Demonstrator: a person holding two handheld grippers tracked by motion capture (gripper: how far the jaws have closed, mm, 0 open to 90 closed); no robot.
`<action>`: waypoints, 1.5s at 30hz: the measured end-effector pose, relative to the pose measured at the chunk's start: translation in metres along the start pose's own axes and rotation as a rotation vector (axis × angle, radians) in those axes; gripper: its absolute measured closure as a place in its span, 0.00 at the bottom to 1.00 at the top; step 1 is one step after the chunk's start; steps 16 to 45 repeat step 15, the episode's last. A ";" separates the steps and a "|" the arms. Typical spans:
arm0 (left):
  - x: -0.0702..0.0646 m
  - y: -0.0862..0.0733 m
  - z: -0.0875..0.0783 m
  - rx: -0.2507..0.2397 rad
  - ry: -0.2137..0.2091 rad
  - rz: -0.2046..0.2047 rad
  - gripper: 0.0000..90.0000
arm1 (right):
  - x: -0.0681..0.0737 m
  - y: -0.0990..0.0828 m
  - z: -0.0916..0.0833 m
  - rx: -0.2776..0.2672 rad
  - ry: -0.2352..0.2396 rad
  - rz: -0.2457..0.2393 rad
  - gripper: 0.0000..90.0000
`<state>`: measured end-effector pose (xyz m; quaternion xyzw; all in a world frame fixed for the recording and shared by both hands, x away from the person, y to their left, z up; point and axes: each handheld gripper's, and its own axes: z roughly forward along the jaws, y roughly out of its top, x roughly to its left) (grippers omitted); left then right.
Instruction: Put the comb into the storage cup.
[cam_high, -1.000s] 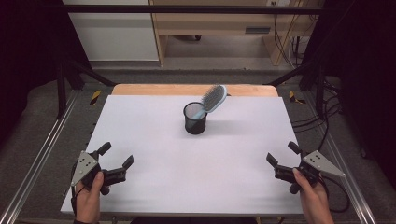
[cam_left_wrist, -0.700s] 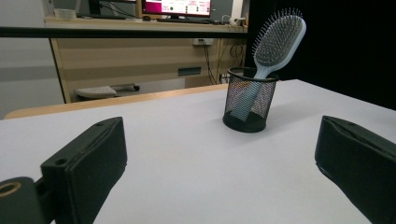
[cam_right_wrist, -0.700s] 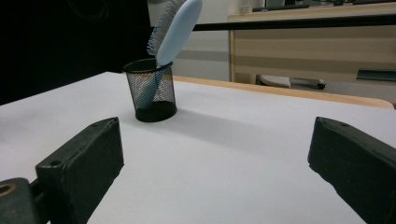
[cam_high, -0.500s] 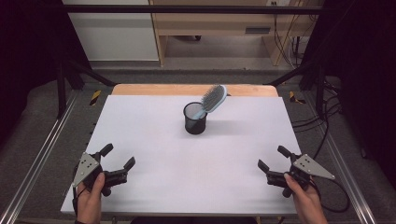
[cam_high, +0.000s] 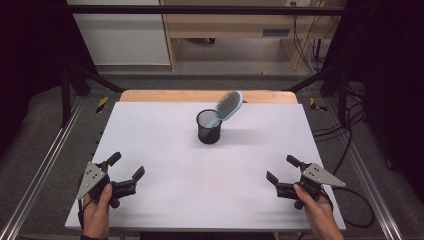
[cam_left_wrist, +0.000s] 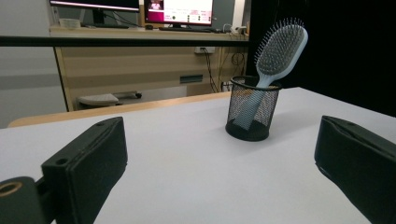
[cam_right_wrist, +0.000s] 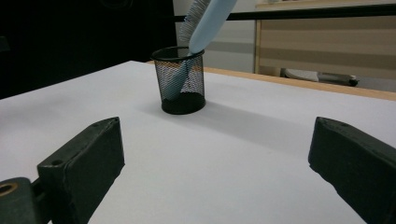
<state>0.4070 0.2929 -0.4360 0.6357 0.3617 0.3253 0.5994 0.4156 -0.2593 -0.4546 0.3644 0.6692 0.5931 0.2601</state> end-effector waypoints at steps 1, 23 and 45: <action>0.001 0.001 -0.001 -0.002 0.007 0.013 0.03 | 0.001 0.001 0.003 0.003 0.008 -0.007 0.04; 0.016 0.000 -0.010 -0.044 0.050 -0.050 0.03 | 0.008 0.003 0.025 0.009 0.052 -0.046 0.03; 0.016 0.000 -0.010 -0.044 0.050 -0.050 0.03 | 0.008 0.003 0.025 0.009 0.052 -0.046 0.03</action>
